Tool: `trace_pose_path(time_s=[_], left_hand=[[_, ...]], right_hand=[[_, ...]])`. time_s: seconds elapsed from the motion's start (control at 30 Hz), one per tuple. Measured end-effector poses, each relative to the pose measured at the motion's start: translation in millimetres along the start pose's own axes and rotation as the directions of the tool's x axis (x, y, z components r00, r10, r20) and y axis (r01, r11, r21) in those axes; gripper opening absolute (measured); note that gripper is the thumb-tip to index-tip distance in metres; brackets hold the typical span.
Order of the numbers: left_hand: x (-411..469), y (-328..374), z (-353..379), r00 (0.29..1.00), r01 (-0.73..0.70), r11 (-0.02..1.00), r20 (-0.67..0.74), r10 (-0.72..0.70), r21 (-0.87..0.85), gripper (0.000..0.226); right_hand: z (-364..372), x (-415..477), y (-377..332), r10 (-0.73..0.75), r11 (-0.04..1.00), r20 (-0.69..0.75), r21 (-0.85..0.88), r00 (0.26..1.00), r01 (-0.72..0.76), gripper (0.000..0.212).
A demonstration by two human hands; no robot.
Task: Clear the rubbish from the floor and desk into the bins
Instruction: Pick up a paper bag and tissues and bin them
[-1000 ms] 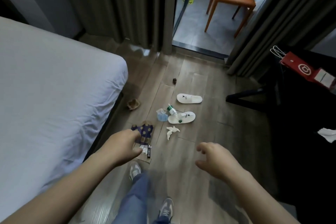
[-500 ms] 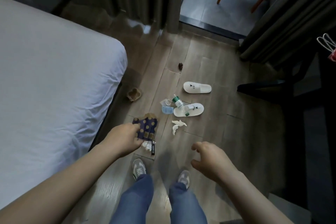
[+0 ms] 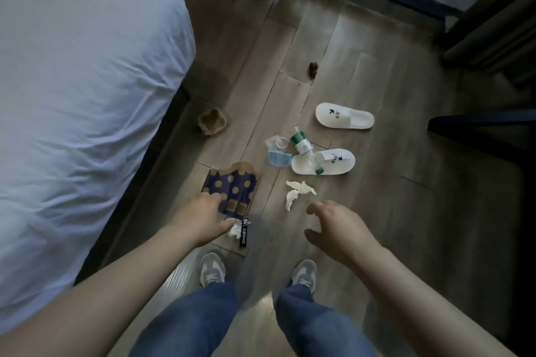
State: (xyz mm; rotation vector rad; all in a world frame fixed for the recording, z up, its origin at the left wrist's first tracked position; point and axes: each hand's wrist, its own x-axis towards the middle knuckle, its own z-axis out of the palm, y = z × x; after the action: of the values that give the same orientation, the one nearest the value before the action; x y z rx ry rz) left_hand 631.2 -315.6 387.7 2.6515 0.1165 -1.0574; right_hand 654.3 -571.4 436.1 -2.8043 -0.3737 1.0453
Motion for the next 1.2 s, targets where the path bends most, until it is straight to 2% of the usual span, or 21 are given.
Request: trace_pose_path(time_s=[0.23,0.43,0.6,0.73,0.9,1.2], left_hand=[[136,-52,120,0.989,0.145,0.986,0.029,-0.143,-0.078,0.091],[251,-97,205,0.997,0.080,0.992,0.006,-0.080,-0.098,0.107],[315,-118,250,0.994,0.044,0.993,-0.095,-0.055,-0.109,0.113],[331,-118,270,0.985,0.031,0.994,-0.164,-0.049,-0.109,0.128],[329,-112,270,0.977,0.163,0.972,-0.109,-0.182,-0.169,0.136],[353,-93,285,0.958,0.288,0.938,0.068,-0.280,-0.193,0.148]], right_hand=[[120,136,35,-0.080,0.994,0.063,-0.065,0.995,0.084,0.038],[220,246,51,-0.253,0.946,0.195,-0.158,0.948,0.285,0.045],[267,313,62,-0.328,0.906,0.156,-0.228,0.931,0.358,0.046],[281,329,65,-0.362,0.899,0.132,-0.213,0.923,0.383,0.048],[284,311,62,-0.349,0.905,0.118,-0.216,0.930,0.367,0.047],[293,317,77,-0.306,0.912,0.100,-0.254,0.947,0.322,0.047]])
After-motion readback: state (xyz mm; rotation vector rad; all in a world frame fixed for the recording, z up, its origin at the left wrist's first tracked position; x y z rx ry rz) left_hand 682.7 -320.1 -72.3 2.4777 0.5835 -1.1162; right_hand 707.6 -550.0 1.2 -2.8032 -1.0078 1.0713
